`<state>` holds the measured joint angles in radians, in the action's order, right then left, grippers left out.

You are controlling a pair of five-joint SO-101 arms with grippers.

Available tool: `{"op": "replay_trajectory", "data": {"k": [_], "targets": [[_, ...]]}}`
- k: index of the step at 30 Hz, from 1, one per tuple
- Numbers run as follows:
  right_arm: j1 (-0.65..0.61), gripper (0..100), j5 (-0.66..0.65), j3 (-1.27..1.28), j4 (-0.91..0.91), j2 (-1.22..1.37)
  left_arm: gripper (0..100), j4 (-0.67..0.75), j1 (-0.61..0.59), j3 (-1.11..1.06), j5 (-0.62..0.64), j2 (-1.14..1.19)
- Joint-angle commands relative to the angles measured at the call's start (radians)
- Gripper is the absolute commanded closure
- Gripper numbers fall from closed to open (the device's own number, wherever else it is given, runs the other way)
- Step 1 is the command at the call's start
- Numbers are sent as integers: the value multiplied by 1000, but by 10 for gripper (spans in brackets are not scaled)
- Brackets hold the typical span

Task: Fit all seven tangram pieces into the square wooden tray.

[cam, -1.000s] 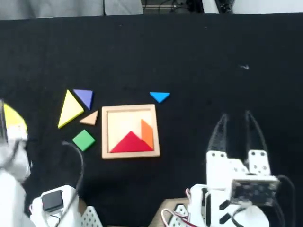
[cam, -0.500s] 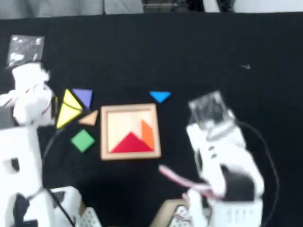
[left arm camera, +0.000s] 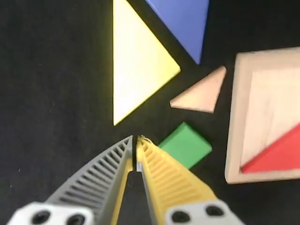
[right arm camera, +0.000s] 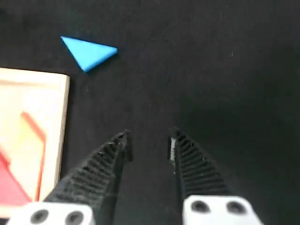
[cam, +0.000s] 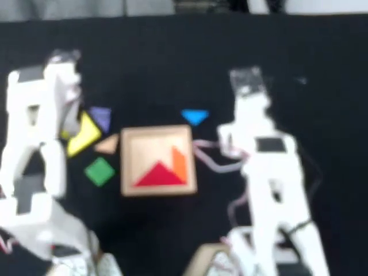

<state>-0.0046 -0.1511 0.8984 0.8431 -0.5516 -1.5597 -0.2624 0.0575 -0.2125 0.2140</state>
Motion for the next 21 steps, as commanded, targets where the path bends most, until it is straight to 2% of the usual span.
{"op": "replay_trajectory", "data": {"k": [1,7,14,21], "targets": [[-20,861,11,74,-167,13,970,43,8,147,101,112],[-21,861,6,186,-338,13,970,72,48,202,224,267],[-86,861,6,193,-339,19,971,86,136,286,227,384],[-92,861,5,206,-345,13,971,83,130,377,226,382]]}}
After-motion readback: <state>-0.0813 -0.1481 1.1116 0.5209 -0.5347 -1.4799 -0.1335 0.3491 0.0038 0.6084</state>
